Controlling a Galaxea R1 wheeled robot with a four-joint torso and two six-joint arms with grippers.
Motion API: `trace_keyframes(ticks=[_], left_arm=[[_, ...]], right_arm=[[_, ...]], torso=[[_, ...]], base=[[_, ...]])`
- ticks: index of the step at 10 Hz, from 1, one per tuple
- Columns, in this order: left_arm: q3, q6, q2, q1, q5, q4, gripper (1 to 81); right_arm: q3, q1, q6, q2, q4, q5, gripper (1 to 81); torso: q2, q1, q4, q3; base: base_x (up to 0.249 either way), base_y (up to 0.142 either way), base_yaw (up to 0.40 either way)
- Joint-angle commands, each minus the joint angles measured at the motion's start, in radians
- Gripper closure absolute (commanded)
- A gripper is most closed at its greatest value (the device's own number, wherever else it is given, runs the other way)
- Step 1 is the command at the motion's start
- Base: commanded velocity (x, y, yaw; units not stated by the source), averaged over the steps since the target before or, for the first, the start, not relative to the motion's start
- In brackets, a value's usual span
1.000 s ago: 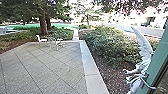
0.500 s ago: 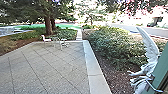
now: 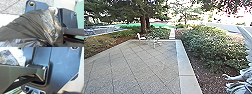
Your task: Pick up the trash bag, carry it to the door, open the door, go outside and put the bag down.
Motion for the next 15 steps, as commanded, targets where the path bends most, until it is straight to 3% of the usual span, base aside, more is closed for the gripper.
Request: trace_keyframes(ticks=[1,3,4,5,8,10,11,12,15], left_arm=[[0.092,0.002,-0.085,-0.089,0.058,-0.025,81.1],[0.220,0.002,-0.179,-0.123,0.058,-0.034,81.1],[0.264,0.000,-0.225,-0.149,0.066,-0.053,81.1],[0.308,0.000,-0.274,-0.178,0.070,-0.083,81.1],[0.453,0.000,-0.435,-0.302,0.124,-0.189,81.1],[0.453,0.000,-0.469,-0.389,0.188,-0.238,81.1],[0.435,-0.001,-0.475,-0.443,0.228,-0.264,81.1],[0.407,-0.001,-0.477,-0.494,0.276,-0.292,81.1],[0.321,-0.004,-0.449,-0.624,0.398,-0.324,81.1]], right_arm=[[0.194,0.047,-0.013,-0.084,-0.012,-0.066,1.0],[0.400,0.056,-0.007,-0.219,-0.004,-0.065,1.0],[0.436,0.056,-0.005,-0.248,-0.002,-0.063,1.0],[0.436,0.055,-0.005,-0.251,-0.002,-0.063,1.0],[0.427,0.052,-0.005,-0.245,-0.004,-0.063,1.0],[0.406,0.050,-0.005,-0.233,-0.004,-0.063,1.0],[0.386,0.051,-0.005,-0.219,-0.005,-0.063,1.0],[0.370,0.052,-0.005,-0.206,-0.008,-0.063,1.0],[0.361,0.050,-0.007,-0.194,-0.010,-0.065,1.0]], torso=[[0.000,0.000,0.000,0.000],[0.000,0.000,-0.001,0.000],[0.000,0.000,-0.001,-0.035],[0.000,0.000,-0.001,-0.080],[0.000,0.000,-0.001,-0.154],[0.000,0.000,-0.001,-0.216],[0.001,0.000,-0.001,-0.337],[0.001,0.000,-0.001,-0.280],[0.002,0.001,-0.001,-0.384]], base=[[0.000,0.000,0.000],[0.000,0.000,0.000],[0.000,0.000,0.000],[0.000,0.000,0.000],[0.000,0.000,0.000],[0.000,0.000,0.000],[0.000,0.000,0.000],[0.000,0.000,0.000],[0.000,0.000,0.000]])
